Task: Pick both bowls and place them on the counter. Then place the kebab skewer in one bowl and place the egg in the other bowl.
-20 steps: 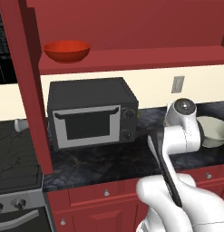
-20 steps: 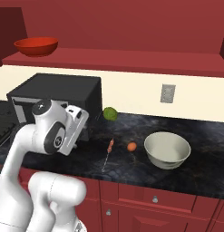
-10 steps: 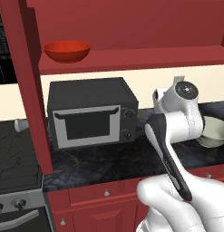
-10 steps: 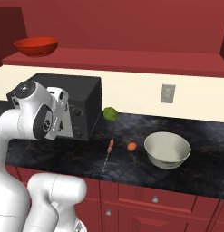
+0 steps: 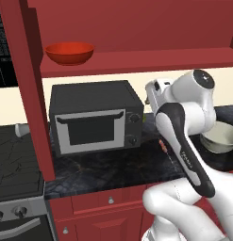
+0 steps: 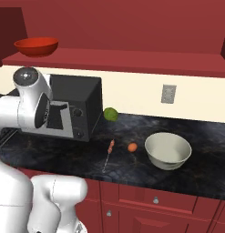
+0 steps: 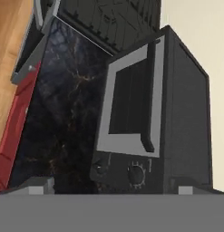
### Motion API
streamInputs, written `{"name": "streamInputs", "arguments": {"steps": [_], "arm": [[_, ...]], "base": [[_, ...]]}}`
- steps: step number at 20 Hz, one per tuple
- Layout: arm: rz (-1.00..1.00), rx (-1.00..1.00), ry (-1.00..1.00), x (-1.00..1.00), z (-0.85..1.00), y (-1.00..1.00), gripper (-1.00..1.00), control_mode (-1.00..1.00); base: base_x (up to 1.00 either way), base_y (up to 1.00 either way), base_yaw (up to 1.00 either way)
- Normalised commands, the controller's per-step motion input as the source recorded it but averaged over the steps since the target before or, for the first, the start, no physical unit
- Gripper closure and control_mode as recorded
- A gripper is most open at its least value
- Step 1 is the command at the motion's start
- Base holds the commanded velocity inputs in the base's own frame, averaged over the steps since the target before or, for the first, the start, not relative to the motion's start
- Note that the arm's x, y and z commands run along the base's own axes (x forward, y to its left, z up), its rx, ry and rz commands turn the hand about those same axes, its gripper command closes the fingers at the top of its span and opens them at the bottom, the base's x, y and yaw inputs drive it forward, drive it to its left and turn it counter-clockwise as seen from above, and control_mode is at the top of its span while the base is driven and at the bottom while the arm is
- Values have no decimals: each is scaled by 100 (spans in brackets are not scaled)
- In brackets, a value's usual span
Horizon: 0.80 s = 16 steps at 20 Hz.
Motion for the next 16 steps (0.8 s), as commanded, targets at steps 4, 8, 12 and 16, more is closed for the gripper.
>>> {"name": "streamInputs", "arguments": {"steps": [4, 8, 12, 16], "arm": [[20, 5, 0, 7, 46, 61, -100, -100], [22, 8, 0, 17, 41, 55, -100, -100], [21, 8, -2, 36, 27, 42, -100, -100], [15, 6, -5, 40, 33, 33, -100, -100]], "base": [[0, 0, 0], [0, 0, 0], [0, 0, 0], [0, 0, 0]]}}
